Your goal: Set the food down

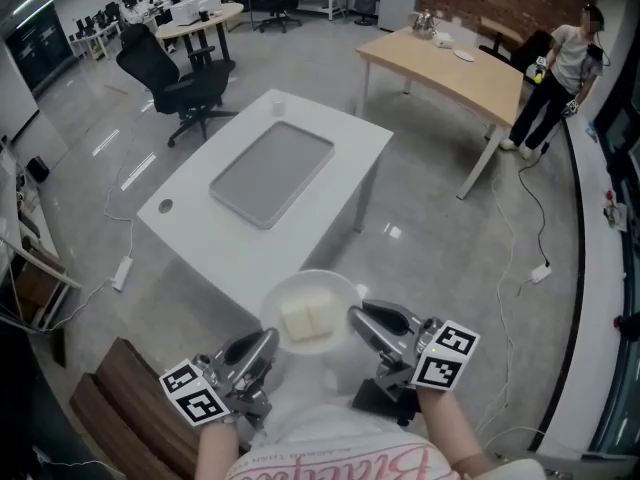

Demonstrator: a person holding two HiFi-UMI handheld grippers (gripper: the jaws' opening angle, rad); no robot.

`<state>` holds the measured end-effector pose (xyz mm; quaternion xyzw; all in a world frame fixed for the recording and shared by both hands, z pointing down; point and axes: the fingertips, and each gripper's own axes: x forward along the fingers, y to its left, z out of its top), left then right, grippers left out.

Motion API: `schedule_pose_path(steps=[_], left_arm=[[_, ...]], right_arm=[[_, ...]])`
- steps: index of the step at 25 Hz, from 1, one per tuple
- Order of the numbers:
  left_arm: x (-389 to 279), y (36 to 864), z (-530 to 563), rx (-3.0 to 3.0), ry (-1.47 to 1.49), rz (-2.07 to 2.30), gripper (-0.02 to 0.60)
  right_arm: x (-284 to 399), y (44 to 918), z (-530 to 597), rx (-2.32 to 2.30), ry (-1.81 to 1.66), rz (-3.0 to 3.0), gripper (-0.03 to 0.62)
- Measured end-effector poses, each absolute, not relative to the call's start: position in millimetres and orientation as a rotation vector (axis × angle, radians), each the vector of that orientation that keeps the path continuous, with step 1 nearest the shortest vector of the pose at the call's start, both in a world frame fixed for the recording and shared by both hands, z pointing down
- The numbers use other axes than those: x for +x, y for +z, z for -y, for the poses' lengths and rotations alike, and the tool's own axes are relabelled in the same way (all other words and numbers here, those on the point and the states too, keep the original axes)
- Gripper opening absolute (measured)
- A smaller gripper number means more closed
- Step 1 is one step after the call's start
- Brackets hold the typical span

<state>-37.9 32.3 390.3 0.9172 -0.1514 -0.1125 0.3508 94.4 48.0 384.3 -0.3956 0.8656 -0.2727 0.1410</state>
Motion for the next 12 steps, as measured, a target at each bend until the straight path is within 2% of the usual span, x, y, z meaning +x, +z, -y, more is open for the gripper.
schedule_pose_path(steps=[12], left_arm=[[-6.2, 403.1, 28.4, 2.378, -0.273, 0.441, 0.018]], right_arm=[[125.3, 396.7, 11.7, -1.154, -0.784, -2.558, 0.039]])
